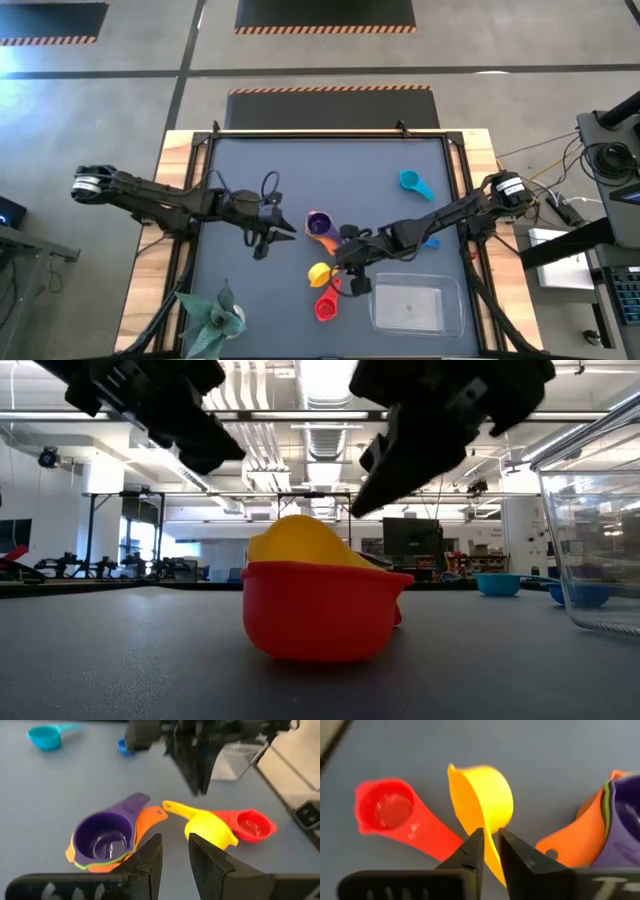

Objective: Nest measuring cups in basket
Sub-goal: Stack the yellow measuring cup on top of the purple measuring cup

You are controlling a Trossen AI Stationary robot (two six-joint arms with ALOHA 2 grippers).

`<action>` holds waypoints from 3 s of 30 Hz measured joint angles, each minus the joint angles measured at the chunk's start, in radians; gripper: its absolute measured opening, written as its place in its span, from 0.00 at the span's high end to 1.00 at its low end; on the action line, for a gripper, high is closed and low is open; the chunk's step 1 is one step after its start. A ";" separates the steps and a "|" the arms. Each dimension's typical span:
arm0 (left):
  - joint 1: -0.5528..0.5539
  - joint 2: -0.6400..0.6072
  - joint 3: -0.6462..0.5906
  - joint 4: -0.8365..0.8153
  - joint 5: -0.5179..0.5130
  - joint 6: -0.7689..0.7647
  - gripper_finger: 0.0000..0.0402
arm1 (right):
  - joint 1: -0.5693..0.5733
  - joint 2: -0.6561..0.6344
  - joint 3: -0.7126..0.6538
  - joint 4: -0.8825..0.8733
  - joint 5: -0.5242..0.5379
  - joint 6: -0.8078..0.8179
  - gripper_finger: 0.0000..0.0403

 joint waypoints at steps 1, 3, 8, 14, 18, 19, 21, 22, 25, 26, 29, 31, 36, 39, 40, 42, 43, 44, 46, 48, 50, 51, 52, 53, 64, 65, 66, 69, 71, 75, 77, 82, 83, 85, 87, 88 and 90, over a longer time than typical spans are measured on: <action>0.000 -0.006 -0.001 0.016 0.000 0.000 0.81 | 0.002 0.006 -0.005 0.005 0.004 -0.004 0.86; 0.000 -0.015 -0.001 0.039 -0.001 0.008 0.81 | 0.002 0.026 -0.006 0.056 0.006 -0.009 0.79; 0.001 -0.010 0.029 0.108 -0.002 0.070 0.81 | 0.002 0.056 -0.010 0.116 0.023 -0.035 0.62; 0.001 0.002 0.068 0.120 -0.013 0.117 0.81 | 0.002 0.070 -0.009 0.141 0.024 -0.037 0.51; 0.001 0.010 0.072 0.101 -0.013 0.116 0.81 | 0.002 0.076 -0.011 0.138 0.039 -0.027 0.53; 0.001 0.012 0.070 0.089 -0.012 0.115 0.81 | 0.002 0.079 -0.011 0.142 0.052 -0.027 0.54; 0.001 0.020 0.070 0.088 -0.012 0.114 0.81 | 0.002 0.081 -0.012 0.140 0.072 -0.027 0.56; 0.001 0.021 0.067 0.076 -0.013 0.114 0.81 | 0.002 0.084 -0.013 0.138 0.075 -0.027 0.57; 0.001 0.026 0.059 0.076 -0.023 0.112 0.81 | 0.001 0.101 -0.015 0.144 0.075 -0.038 0.61; 0.001 0.026 0.053 0.072 -0.024 0.110 0.81 | 0.001 0.110 -0.017 0.143 0.076 -0.046 0.63; 0.001 0.035 0.046 0.075 -0.027 0.110 0.81 | 0.001 0.139 -0.017 0.151 0.081 -0.069 0.68; 0.002 0.038 0.044 0.071 -0.027 0.110 0.81 | 0.001 0.154 -0.014 0.158 0.085 -0.086 0.73; 0.002 0.041 0.044 0.070 -0.027 0.099 0.81 | 0.001 0.147 0.004 0.161 0.085 -0.103 0.92; 0.002 0.041 0.044 0.068 -0.027 0.097 0.81 | 0.001 0.114 0.016 0.160 0.085 -0.071 0.93; 0.002 0.041 0.044 0.068 -0.027 0.095 0.81 | 0.001 0.100 0.019 0.161 0.092 -0.051 0.93; 0.002 0.041 0.044 0.068 -0.027 0.087 0.81 | 0.002 0.073 0.022 0.163 0.124 -0.007 0.93; 0.002 0.041 0.044 0.068 -0.027 0.085 0.81 | 0.002 0.062 0.022 0.161 0.145 0.014 0.93; 0.002 0.041 0.044 0.069 -0.027 0.083 0.81 | 0.001 0.050 0.022 0.160 0.171 0.038 0.93; 0.001 0.033 0.045 0.067 -0.027 0.076 0.81 | -0.003 0.028 0.017 0.152 0.225 0.070 0.93; 0.001 0.019 0.047 0.066 -0.027 0.069 0.81 | -0.016 0.001 0.014 0.150 0.253 0.111 0.93; 0.001 0.002 0.048 0.065 -0.027 0.061 0.81 | -0.040 -0.022 0.007 0.147 0.257 0.145 0.93; 0.001 -0.007 0.048 0.063 -0.027 0.061 0.81 | -0.054 -0.035 0.000 0.147 0.257 0.167 0.93; 0.001 -0.015 0.048 0.061 -0.027 0.060 0.81 | -0.068 -0.046 -0.010 0.145 0.257 0.180 0.93; 0.001 -0.025 0.048 0.062 -0.027 0.057 0.81 | -0.084 -0.057 -0.020 0.146 0.256 0.195 0.93; 0.001 -0.044 0.033 0.037 -0.028 0.063 0.81 | -0.312 -0.136 -0.240 0.386 -0.096 0.433 0.92; 0.001 -0.044 0.030 0.036 -0.032 0.063 0.81 | -0.325 -0.132 -0.250 0.391 -0.105 0.442 0.90; 0.001 -0.044 0.029 0.037 -0.043 0.064 0.81 | -0.335 -0.127 -0.256 0.392 -0.113 0.446 0.88; 0.001 -0.044 0.026 0.038 -0.064 0.065 0.81 | -0.346 -0.104 -0.260 0.393 -0.117 0.448 0.80; 0.002 -0.044 0.025 0.039 -0.066 0.065 0.81 | -0.346 -0.097 -0.259 0.393 -0.129 0.448 0.75; 0.002 -0.044 0.025 0.040 -0.077 0.065 0.81 | -0.346 -0.092 -0.253 0.395 -0.145 0.447 0.66; 0.002 -0.044 0.024 0.040 -0.079 0.063 0.81 | -0.346 -0.092 -0.250 0.395 -0.145 0.447 0.62; 0.002 -0.044 0.016 0.039 -0.079 0.062 0.81 | -0.347 -0.108 -0.240 0.380 -0.145 0.409 0.55; 0.002 -0.044 0.014 0.040 -0.079 0.061 0.81 | -0.348 -0.115 -0.238 0.376 -0.145 0.393 0.54; 0.001 -0.044 0.011 0.040 -0.080 0.061 0.81 | -0.352 -0.135 -0.230 0.374 -0.144 0.349 0.52; 0.001 -0.044 0.010 0.040 -0.080 0.061 0.81 | -0.353 -0.158 -0.220 0.358 -0.134 0.291 0.52; 0.001 -0.044 0.010 0.040 -0.080 0.061 0.81 | -0.353 -0.170 -0.216 0.359 -0.125 0.263 0.52; 0.001 -0.044 0.009 0.040 -0.081 0.061 0.81 | -0.352 -0.192 -0.214 0.367 -0.103 0.209 0.52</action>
